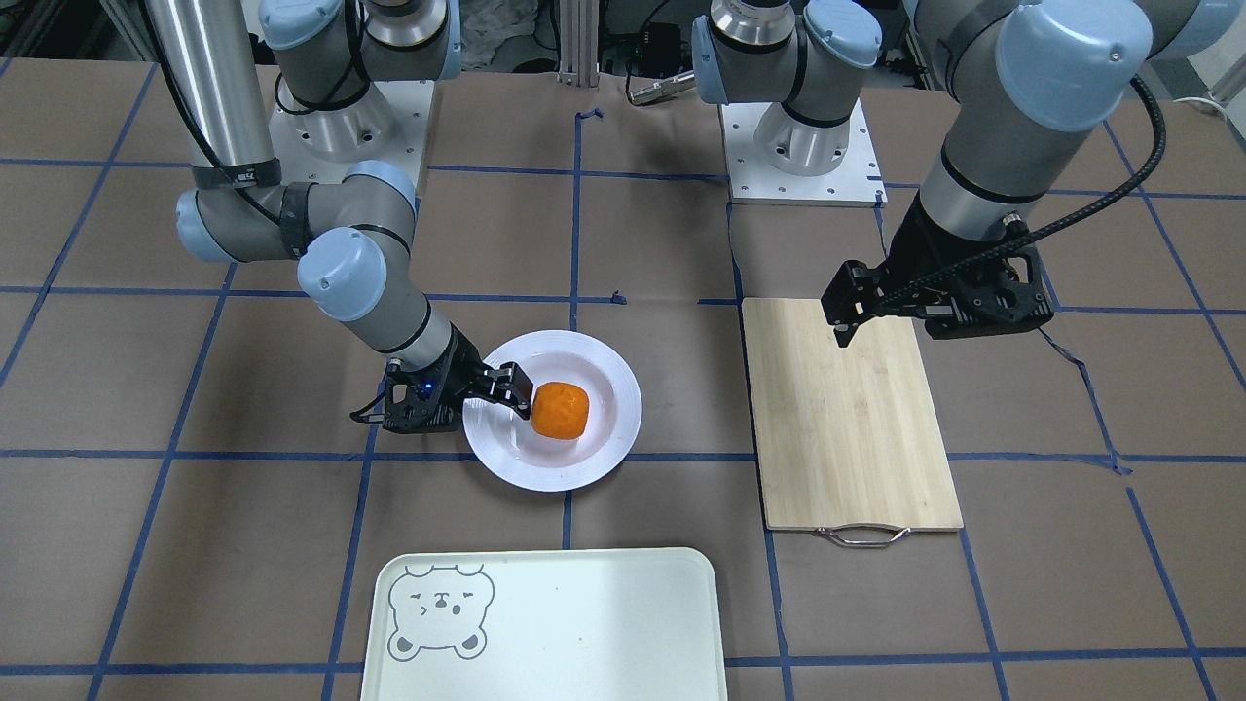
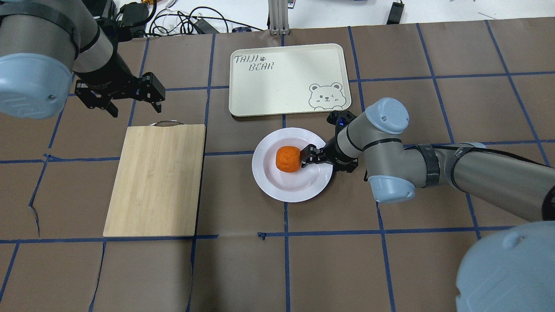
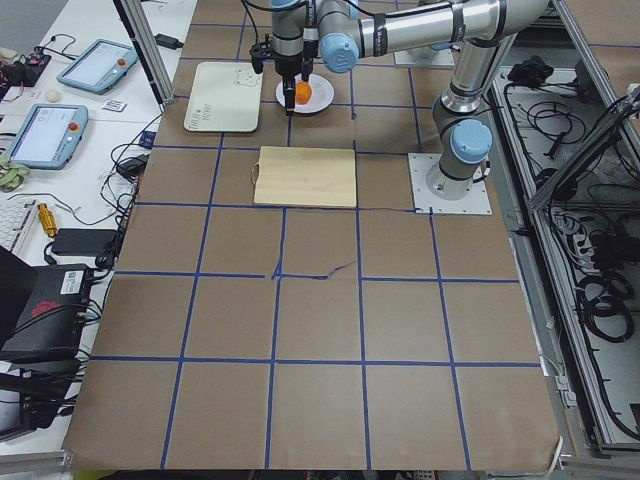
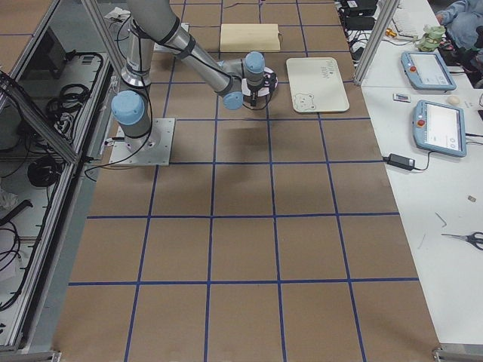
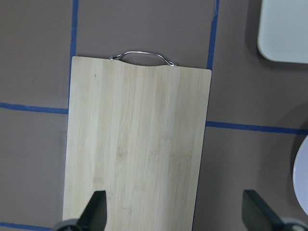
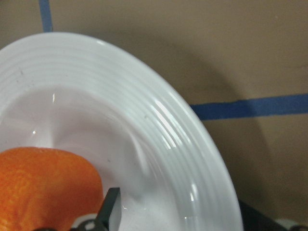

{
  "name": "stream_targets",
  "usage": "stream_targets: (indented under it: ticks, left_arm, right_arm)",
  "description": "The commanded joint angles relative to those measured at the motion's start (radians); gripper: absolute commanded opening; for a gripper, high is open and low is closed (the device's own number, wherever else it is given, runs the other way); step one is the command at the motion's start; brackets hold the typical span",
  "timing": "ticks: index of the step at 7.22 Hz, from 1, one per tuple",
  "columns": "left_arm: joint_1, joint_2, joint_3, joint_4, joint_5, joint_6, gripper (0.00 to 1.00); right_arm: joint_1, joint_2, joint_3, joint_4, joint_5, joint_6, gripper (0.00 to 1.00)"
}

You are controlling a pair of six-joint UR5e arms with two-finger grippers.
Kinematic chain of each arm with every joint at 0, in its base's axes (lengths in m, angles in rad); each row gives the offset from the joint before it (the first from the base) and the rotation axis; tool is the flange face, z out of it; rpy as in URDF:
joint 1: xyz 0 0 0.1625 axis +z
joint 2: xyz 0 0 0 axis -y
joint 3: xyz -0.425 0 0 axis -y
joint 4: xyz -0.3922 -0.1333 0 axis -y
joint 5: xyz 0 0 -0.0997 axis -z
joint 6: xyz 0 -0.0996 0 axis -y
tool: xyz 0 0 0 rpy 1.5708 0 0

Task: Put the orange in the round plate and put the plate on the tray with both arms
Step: 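Lower the right gripper and grip the white plate's rim nearest it, then slide the plate with the right gripper onto the bear tray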

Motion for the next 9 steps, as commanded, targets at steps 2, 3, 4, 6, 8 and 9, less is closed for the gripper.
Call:
stream_targets:
  ticks: [2, 3, 4, 6, 8, 9]
  left_arm:
    - [-0.001, -0.002, 0.002, 0.000, -0.002, 0.000, 1.00]
    - [-0.001, -0.002, 0.002, 0.000, -0.003, 0.000, 1.00]
    - [-0.001, -0.002, 0.004, 0.002, -0.003, 0.000, 1.00]
    - [-0.005, 0.011, 0.005, 0.002, -0.012, 0.000, 1.00]
    - [-0.004, 0.026, -0.001, 0.002, -0.012, 0.033, 1.00]
    - [-0.004, 0.028, -0.002, 0.002, -0.012, 0.041, 1.00]
  right_arm:
    - [-0.001, -0.007, 0.002, 0.018, -0.006, 0.015, 0.08]
    - [-0.001, -0.009, 0.002, 0.016, 0.000, 0.035, 0.03]
    - [-0.001, -0.018, -0.007, 0.018, 0.001, 0.036, 0.00]
    - [-0.015, -0.061, -0.059, 0.140, 0.004, 0.040, 0.00]
    - [-0.018, -0.069, -0.144, 0.261, 0.006, 0.040, 0.00]
    - [-0.021, -0.070, -0.162, 0.263, 0.006, 0.040, 0.00]
